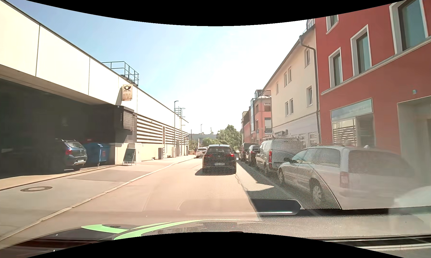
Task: Follow the waypoints while adhering to traffic rules and regulations
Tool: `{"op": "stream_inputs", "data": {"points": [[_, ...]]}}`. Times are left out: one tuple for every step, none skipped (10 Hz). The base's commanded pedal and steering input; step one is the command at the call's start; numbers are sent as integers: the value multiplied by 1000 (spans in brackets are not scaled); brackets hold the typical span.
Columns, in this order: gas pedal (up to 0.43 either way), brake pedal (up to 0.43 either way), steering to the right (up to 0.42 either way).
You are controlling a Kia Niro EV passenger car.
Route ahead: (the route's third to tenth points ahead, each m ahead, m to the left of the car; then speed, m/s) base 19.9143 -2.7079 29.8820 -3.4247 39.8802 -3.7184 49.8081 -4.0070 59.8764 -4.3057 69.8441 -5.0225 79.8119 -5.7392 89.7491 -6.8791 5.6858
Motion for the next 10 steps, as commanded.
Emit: {"op": "stream_inputs", "data": {"points": [[0, 79, 7], [0, 98, 6], [0, 104, 6], [0, 104, 6], [0, 104, 6], [0, 110, 6], [0, 110, 6], [0, 110, 6], [0, 110, 6], [0, 110, 6]]}}
